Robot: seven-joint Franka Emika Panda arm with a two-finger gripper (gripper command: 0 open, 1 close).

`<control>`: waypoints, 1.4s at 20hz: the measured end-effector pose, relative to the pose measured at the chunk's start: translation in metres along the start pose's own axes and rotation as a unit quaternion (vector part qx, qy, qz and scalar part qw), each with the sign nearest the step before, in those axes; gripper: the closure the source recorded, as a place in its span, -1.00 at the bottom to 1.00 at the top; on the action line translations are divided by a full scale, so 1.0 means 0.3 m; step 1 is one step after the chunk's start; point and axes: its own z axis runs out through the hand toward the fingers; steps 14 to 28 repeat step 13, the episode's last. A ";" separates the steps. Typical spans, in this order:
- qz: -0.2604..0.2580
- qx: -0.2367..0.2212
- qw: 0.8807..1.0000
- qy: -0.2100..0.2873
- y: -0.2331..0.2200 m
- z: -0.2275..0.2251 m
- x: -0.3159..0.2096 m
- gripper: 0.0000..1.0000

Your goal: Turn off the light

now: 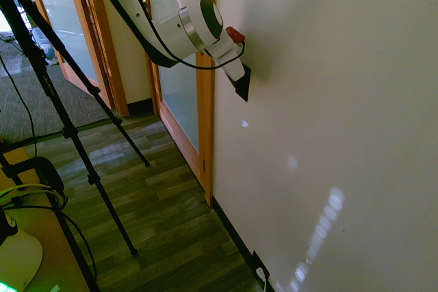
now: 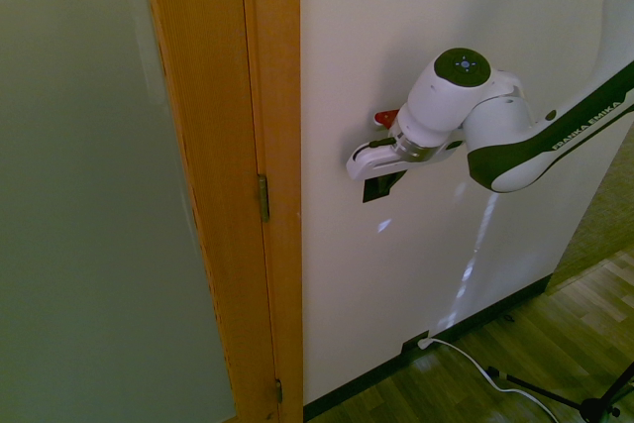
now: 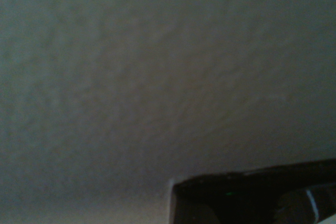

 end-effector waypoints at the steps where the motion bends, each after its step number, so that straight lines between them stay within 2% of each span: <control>1: -0.001 0.000 1.000 0.000 0.000 0.000 0.000 -1.00; 8: -0.004 0.004 1.000 -0.013 0.022 0.058 -0.035 -1.00; 13: -0.012 0.018 1.000 -0.012 0.023 0.052 -0.052 -1.00; 28: -0.012 0.018 1.000 -0.012 0.023 0.052 -0.052 -1.00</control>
